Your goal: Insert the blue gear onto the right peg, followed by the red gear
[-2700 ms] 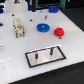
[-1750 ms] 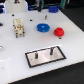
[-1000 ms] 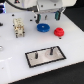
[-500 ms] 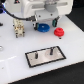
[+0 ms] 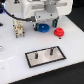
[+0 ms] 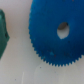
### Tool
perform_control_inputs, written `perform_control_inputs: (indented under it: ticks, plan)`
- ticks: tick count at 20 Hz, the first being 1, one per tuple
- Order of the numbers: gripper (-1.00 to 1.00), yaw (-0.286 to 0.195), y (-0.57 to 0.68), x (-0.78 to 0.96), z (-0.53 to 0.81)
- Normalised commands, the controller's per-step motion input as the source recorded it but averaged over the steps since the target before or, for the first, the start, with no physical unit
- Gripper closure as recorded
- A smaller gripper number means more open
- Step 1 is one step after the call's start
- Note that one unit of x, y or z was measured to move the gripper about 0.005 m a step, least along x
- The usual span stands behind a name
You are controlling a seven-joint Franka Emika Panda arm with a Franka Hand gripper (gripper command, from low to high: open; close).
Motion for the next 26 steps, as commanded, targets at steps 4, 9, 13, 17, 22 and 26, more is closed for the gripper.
perform_control_inputs:
  ticks: [4,9,13,17,22,26]
  plan:
    - [1.0,0.0,-0.05,-0.14,-0.06]
    - [1.0,0.0,-0.01,-0.07,0.03]
    - [1.0,0.0,0.01,0.15,0.41]
    - [1.0,0.0,-0.04,0.36,0.58]
    - [1.0,0.0,-0.14,0.62,0.56]
    - [1.0,0.0,-0.16,0.74,0.55]
